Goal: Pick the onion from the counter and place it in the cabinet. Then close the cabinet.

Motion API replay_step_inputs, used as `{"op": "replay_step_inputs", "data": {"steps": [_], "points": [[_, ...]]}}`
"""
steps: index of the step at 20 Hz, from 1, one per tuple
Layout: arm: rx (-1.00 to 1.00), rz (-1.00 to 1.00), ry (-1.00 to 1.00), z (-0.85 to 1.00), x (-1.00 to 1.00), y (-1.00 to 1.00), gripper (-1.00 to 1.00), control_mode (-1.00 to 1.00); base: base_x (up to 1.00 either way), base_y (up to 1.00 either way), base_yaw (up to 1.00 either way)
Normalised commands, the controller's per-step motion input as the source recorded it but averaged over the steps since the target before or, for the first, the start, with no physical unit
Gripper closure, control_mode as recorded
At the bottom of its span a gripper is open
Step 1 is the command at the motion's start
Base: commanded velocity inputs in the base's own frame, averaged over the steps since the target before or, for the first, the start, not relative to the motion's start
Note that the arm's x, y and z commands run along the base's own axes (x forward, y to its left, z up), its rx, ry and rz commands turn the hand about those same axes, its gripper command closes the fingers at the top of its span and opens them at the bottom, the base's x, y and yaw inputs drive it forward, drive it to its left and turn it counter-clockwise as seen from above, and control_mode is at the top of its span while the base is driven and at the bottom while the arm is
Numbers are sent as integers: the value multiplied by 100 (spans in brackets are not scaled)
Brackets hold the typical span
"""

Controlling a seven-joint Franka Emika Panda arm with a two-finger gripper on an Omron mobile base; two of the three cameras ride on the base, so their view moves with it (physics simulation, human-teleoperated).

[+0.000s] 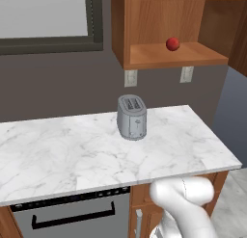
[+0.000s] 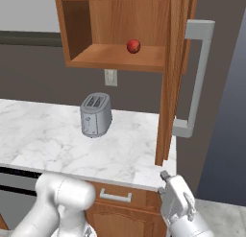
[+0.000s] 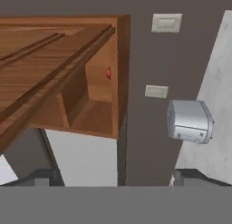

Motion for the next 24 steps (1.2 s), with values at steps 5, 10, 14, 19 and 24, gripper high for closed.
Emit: {"op": "replay_step_inputs", "data": {"steps": [5,10,14,19,24], "points": [[29,13,-6,0,20,-76,-100,-100,0,0,0],[31,13,-8,14,42,-67,-100,-100,0,0,0],[32,11,-1,13,60,-61,-100,-100,0,0,0],[32,7,1,7,78,-62,-100,-100,0,0,0],[29,4,2,17,65,-50,-100,-100,0,0,0]]}}
